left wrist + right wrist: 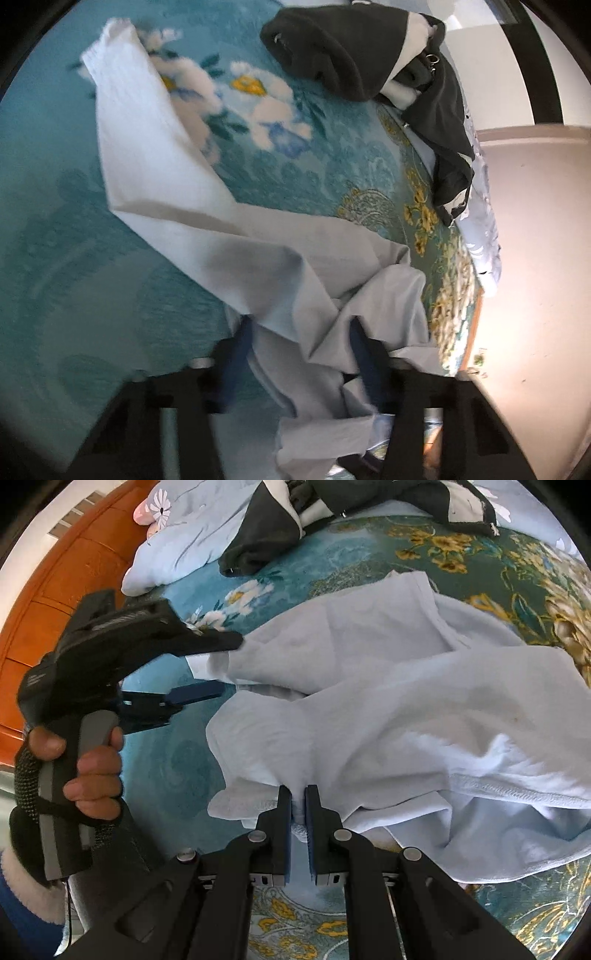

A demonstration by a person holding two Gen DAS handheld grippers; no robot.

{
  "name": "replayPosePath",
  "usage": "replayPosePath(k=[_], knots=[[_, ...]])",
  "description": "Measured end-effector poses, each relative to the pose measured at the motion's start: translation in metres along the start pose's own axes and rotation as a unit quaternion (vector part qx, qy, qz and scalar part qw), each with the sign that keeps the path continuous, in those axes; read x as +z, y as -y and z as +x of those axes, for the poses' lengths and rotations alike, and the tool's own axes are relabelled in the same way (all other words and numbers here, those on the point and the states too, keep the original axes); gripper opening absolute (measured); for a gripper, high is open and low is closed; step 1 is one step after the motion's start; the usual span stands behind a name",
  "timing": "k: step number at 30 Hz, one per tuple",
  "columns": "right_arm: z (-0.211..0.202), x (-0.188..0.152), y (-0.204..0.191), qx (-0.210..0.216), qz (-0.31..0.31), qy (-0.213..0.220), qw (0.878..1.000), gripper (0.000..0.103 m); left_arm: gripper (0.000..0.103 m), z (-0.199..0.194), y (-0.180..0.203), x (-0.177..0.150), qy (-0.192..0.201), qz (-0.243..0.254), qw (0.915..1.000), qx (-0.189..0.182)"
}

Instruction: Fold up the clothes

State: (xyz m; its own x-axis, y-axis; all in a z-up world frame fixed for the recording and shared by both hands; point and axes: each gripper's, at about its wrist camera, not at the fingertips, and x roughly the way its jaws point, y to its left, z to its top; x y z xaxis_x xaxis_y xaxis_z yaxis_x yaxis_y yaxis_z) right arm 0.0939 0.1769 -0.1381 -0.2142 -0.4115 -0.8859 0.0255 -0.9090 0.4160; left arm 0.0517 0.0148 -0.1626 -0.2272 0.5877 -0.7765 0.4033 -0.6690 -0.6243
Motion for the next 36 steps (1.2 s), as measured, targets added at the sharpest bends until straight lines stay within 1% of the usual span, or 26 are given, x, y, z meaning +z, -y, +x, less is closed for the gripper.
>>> replayPosePath(k=[1,2,3,5,7,13,16,18,20,22,25,26,27,28,29,30,32,34,36], knots=[[-0.001,0.0,0.0,0.0,0.001,0.0,1.0,0.007,0.009,0.004,0.0,0.001,-0.006,-0.004,1.0,0.003],[-0.002,0.0,0.0,0.0,0.001,0.0,1.0,0.007,0.003,0.005,0.0,0.0,-0.003,-0.008,1.0,0.005],[-0.004,0.0,0.0,-0.001,0.001,0.0,1.0,0.007,0.003,0.004,-0.001,0.0,0.001,-0.012,0.9999,0.006],[-0.006,0.0,-0.001,0.0,0.001,-0.001,1.0,0.007,0.003,-0.004,-0.004,-0.001,0.019,-0.02,0.9996,-0.007],[-0.009,-0.002,0.0,0.005,0.003,0.0,1.0,0.007,0.003,-0.015,-0.009,-0.001,0.034,-0.026,0.999,-0.012],[-0.017,-0.007,0.006,0.028,0.029,0.004,0.999,0.007,0.001,-0.058,-0.029,0.0,0.094,-0.026,0.9952,-0.009],[-0.026,-0.008,0.007,0.047,0.038,0.003,0.998,0.007,0.001,-0.082,-0.052,0.001,0.117,-0.046,0.9918,-0.019],[-0.036,-0.008,0.007,0.05,0.037,0.004,0.998,0.007,0.001,-0.095,-0.07,0.002,0.135,-0.064,0.9886,-0.021],[-0.044,-0.01,0.011,0.061,0.039,0.004,0.997,0.007,0.001,-0.099,-0.083,0.004,0.141,-0.086,0.9859,-0.03],[-0.043,-0.007,0.008,0.042,0.033,0.009,0.999,0.007,0.001,-0.103,-0.09,0.002,0.144,-0.09,0.9848,-0.037],[-0.028,-0.003,-0.003,0.027,0.019,0.002,0.999,0.007,0.001,-0.1,-0.088,-0.005,0.143,-0.07,0.9867,-0.035],[-0.021,-0.001,-0.009,0.02,0.011,0.003,1.0,0.011,0.001,-0.1,-0.089,-0.008,0.145,-0.063,0.9868,-0.036],[-0.014,0.001,-0.015,0.013,0.003,0.004,1.0,0.017,0.001,-0.1,-0.09,-0.011,0.147,-0.056,0.9869,-0.038],[-0.007,0.003,-0.022,0.006,-0.005,0.006,1.0,0.033,0.001,-0.1,-0.092,-0.013,0.149,-0.052,0.9865,-0.043],[-0.001,0.005,-0.028,-0.001,-0.013,0.007,1.0,0.041,0.001,-0.101,-0.095,-0.014,0.151,-0.051,0.986,-0.049],[0.006,0.006,-0.033,-0.001,-0.016,0.008,1.0,0.042,0.001,-0.101,-0.097,-0.016,0.153,-0.051,0.9854,-0.055],[0.02,0.011,-0.042,-0.015,-0.013,0.007,1.0,0.042,0.001,-0.101,-0.101,-0.018,0.155,-0.05,0.9849,-0.06],[0.03,0.015,-0.054,-0.02,-0.033,-0.001,0.999,0.043,0.001,-0.101,-0.1,-0.018,0.157,-0.045,0.985,-0.057],[0.042,0.013,-0.067,-0.028,-0.058,-0.032,0.997,0.043,0.001,-0.101,-0.097,-0.018,0.158,-0.034,0.9856,-0.049]])
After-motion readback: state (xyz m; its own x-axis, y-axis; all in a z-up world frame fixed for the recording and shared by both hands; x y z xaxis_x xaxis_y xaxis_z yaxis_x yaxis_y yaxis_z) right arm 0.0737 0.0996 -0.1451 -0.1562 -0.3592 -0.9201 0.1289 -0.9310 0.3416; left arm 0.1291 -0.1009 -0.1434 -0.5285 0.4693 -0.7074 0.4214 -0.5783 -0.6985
